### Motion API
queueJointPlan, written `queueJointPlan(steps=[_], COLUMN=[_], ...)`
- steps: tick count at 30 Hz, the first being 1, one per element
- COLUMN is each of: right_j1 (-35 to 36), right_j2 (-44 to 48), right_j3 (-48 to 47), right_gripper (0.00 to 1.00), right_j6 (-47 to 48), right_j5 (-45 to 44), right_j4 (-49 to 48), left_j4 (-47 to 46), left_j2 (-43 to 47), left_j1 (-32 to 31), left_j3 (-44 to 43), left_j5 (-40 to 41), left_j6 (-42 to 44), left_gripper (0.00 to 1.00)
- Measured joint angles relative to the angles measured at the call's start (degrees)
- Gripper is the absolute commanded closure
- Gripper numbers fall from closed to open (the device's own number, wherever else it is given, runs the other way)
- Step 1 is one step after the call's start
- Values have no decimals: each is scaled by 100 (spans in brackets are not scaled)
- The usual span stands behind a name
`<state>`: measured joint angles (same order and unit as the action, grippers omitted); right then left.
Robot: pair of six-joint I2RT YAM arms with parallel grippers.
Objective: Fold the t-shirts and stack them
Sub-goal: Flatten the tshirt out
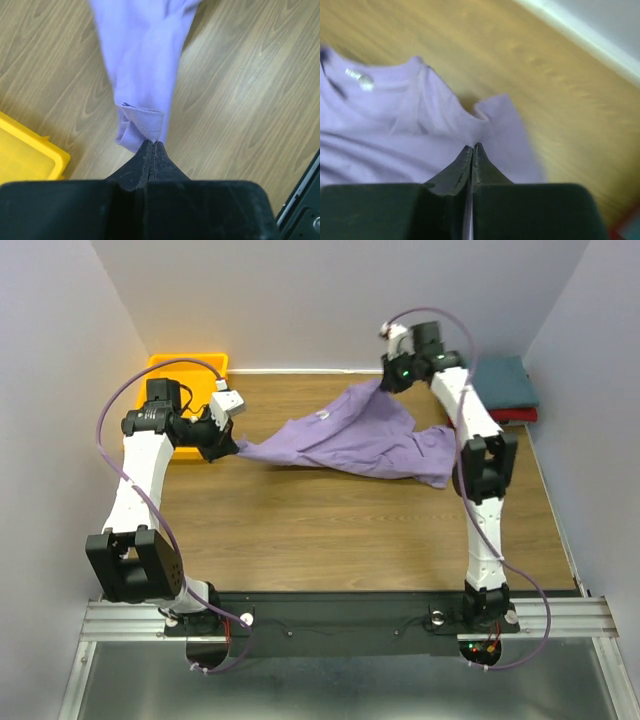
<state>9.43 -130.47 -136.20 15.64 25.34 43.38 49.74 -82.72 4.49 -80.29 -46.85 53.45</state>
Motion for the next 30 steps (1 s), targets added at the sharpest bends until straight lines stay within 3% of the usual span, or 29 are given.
queueJointPlan(steps=[1, 2, 3, 5, 7, 10, 12, 15, 18, 21, 24, 26, 30], right_j1=[122, 306, 472, 745, 986, 1001, 793, 166, -264, -214, -125, -221, -879], right_j2=[-216, -487, -662, -898, -933, -540, 46, 1709, 3032, 3807, 3692, 3224, 2382], right_j3=[31, 153, 278, 577, 977, 1703, 2288, 3499, 4262, 4916, 5313, 5495, 5528], right_gripper=[70, 52, 44, 31, 28, 29, 37, 51, 54, 53, 53, 47, 39], right_j6=[-9, -7, -7, -26, -7, 155, 404, 1054, 1613, 2063, 2262, 2267, 2059], right_j5=[-39, -138, -201, -350, -424, -444, -457, -579, -837, -1001, -1084, -1036, -649], right_j4=[7, 7, 13, 83, 203, 275, 328, 385, 262, 264, 289, 289, 466], left_j4=[0, -44, -81, -149, -223, -396, -476, -590, -634, -691, -706, -719, -730], left_j2=[4, 7, 7, 7, -4, -111, -197, -413, -651, -787, -798, -798, -798], left_j1=[0, 0, 0, 0, 0, 0, 2, 2, 2, 2, 2, 2, 2], left_j3=[0, 7, 20, 68, 109, 116, 118, 116, 74, 63, 55, 24, 13], left_j5=[-9, -13, -13, -13, 9, 37, 37, 28, 28, 35, 35, 31, 35], left_j6=[-66, -197, -282, -466, -629, -861, -953, -1097, -1185, -1263, -1314, -1342, -1346], left_gripper=[100, 100, 100, 100, 100, 100, 100, 100, 100, 100, 100, 100, 100])
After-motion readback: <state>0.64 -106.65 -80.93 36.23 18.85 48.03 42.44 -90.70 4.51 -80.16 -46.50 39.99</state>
